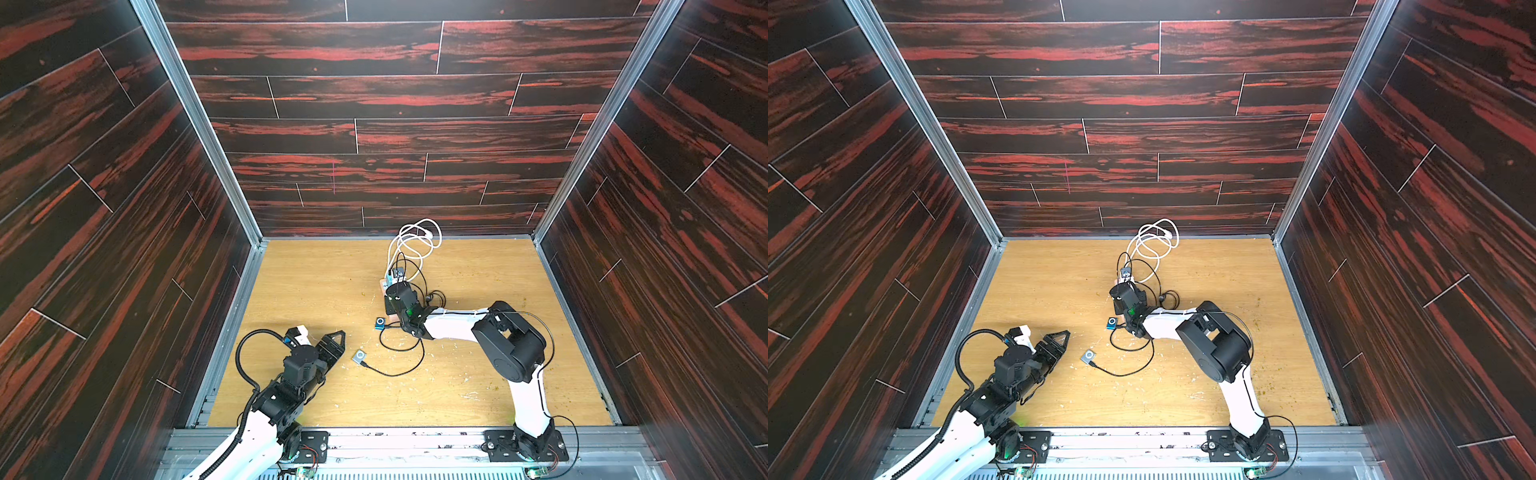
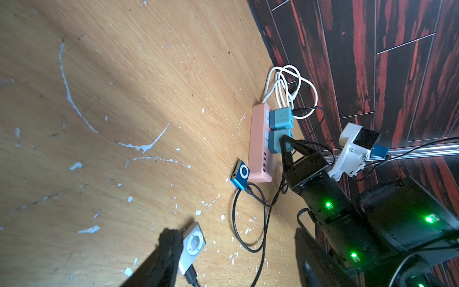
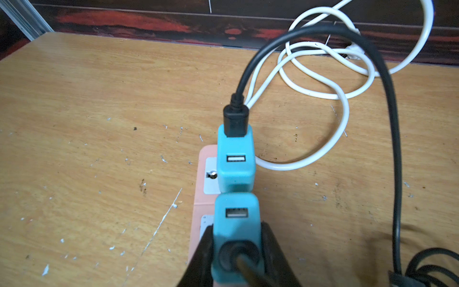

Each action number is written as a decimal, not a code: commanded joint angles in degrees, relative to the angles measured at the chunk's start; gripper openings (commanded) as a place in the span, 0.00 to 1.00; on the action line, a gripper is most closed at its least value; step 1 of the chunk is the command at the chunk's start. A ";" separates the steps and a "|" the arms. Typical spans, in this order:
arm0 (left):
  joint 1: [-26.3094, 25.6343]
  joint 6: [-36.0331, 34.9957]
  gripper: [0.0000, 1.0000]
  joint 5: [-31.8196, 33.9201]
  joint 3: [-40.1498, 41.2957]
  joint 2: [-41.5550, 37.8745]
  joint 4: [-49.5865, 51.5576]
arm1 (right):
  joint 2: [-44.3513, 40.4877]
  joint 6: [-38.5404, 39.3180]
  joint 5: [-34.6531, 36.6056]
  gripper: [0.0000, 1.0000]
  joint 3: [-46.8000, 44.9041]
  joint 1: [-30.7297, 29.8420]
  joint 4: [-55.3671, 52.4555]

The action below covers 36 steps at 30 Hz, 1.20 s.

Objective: Charge mp3
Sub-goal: Insert the plug into the socket, then reset both arms

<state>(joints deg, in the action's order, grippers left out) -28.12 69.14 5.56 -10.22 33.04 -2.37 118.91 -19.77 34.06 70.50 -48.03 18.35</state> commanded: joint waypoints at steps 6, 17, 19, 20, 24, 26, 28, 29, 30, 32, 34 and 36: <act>0.26 -2.02 0.74 0.85 -2.46 0.74 1.99 | -2.10 2.13 -5.33 0.45 2.03 -0.36 -16.16; 0.35 -3.76 0.75 3.05 -9.89 7.60 5.01 | -17.14 10.75 -3.03 0.63 9.00 0.24 -23.55; 0.35 -4.35 0.76 4.90 -12.58 10.63 6.28 | -22.92 11.03 -2.86 0.64 6.83 1.34 -24.05; 0.35 -4.97 0.77 5.66 -14.06 12.39 7.01 | -25.07 10.96 -3.48 0.65 5.54 2.40 -24.49; 0.35 -7.84 0.81 11.96 -23.39 22.68 15.22 | -33.29 7.95 -8.78 0.66 -0.48 10.97 -28.89; 0.35 -9.67 0.81 14.98 -27.47 27.54 18.70 | -36.95 7.06 -14.14 0.67 -4.39 15.02 -28.73; 0.61 -9.32 0.81 18.36 -30.76 31.42 22.13 | -39.96 6.81 -14.27 0.68 -8.62 17.78 -26.54; 0.68 -9.19 0.84 19.43 -31.42 32.62 22.13 | -41.07 6.94 -14.44 0.69 -10.60 18.98 -25.34; 0.76 -8.14 0.86 21.06 -32.21 33.85 22.84 | -42.27 7.71 -14.36 0.69 -12.72 20.02 -23.90; 0.78 -7.70 0.98 23.53 -32.90 35.56 21.90 | -44.59 11.49 -11.78 0.69 -17.87 21.03 -18.47; 0.93 -6.76 1.00 25.58 -33.80 36.62 22.25 | -47.40 12.72 -8.45 0.69 -23.06 22.42 -13.06; 0.87 -7.25 1.00 28.81 -34.76 37.41 22.47 | -51.15 11.95 -7.47 0.76 -29.19 25.74 -6.41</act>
<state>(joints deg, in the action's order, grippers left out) -27.57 62.13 26.87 -42.65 69.93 17.02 73.34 -9.02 23.73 45.91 -25.50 1.43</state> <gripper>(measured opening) 0.998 0.738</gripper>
